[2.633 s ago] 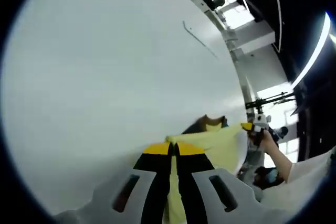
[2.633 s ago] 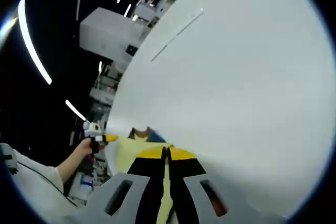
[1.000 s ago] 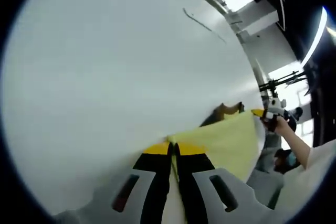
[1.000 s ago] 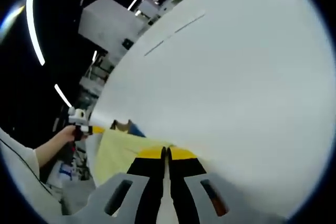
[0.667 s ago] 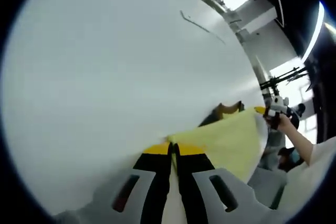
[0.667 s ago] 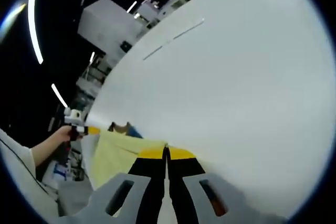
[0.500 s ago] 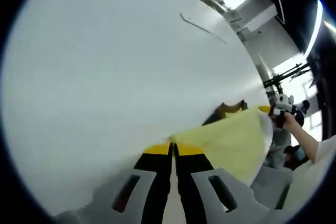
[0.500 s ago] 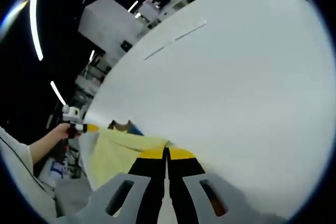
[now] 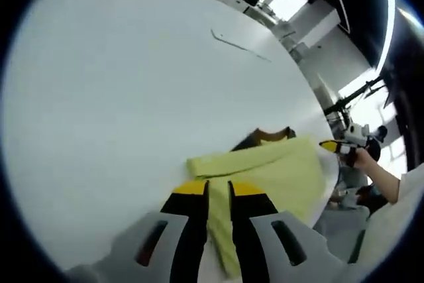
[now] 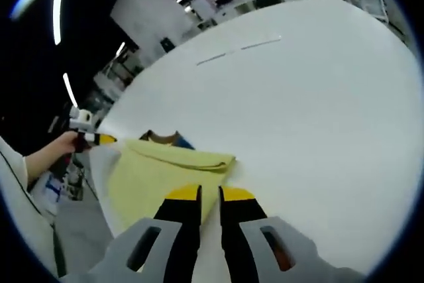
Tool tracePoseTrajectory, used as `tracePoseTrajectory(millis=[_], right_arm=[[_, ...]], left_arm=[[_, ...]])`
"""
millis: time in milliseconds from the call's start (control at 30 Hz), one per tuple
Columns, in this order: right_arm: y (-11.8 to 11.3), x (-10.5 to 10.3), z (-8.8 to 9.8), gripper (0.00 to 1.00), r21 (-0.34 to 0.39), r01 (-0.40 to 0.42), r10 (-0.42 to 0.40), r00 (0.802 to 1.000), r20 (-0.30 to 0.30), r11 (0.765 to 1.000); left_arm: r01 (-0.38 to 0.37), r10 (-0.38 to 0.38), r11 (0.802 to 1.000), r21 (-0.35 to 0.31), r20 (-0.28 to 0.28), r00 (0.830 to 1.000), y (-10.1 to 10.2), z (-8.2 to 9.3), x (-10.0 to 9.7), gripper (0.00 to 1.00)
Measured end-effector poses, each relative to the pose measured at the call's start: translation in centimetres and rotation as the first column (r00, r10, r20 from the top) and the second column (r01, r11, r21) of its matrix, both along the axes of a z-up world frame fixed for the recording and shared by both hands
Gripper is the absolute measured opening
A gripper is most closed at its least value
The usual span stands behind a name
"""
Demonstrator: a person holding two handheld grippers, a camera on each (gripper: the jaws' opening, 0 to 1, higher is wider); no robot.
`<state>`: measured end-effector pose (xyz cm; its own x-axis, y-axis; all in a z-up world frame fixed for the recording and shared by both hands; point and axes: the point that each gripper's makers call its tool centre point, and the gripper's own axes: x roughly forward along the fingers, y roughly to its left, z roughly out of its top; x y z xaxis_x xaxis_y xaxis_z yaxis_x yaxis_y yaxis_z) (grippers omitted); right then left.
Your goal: Fold the garment on the visible template until the final outline fits inside the template.
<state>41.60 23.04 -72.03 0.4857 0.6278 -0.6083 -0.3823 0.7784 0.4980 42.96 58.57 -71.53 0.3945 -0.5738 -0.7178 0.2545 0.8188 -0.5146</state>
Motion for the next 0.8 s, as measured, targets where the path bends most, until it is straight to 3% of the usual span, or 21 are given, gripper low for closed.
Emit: tracePoseTrajectory(millis=[267, 500, 667, 800], right_arm=[[0.3, -1.0, 1.1, 0.14, 0.0, -0.014, 0.014, 1.0, 0.019, 1.0], [0.3, -1.4, 2.2, 0.18, 0.013, 0.005, -0.005, 1.0, 0.03, 1.0], [0.6, -1.9, 4.2, 0.21, 0.049, 0.032, -0.035, 0.998, 0.049, 0.998], [0.7, -2.9, 4.9, 0.27, 0.025, 0.017, -0.018, 0.998, 0.059, 1.0]], left_arm=[[-0.011, 0.011, 1.0, 0.013, 0.006, 1.0, 0.6, 0.4, -2.1, 0.15], [-0.023, 0.023, 1.0, 0.007, 0.03, 0.999, 0.5, 1.8, -3.2, 0.21], [-0.046, 0.048, 0.999, -0.027, 0.062, 0.997, 0.1, 3.4, -4.1, 0.26], [-0.043, 0.045, 0.999, -0.034, 0.071, 0.996, -0.3, 4.0, -5.0, 0.31]])
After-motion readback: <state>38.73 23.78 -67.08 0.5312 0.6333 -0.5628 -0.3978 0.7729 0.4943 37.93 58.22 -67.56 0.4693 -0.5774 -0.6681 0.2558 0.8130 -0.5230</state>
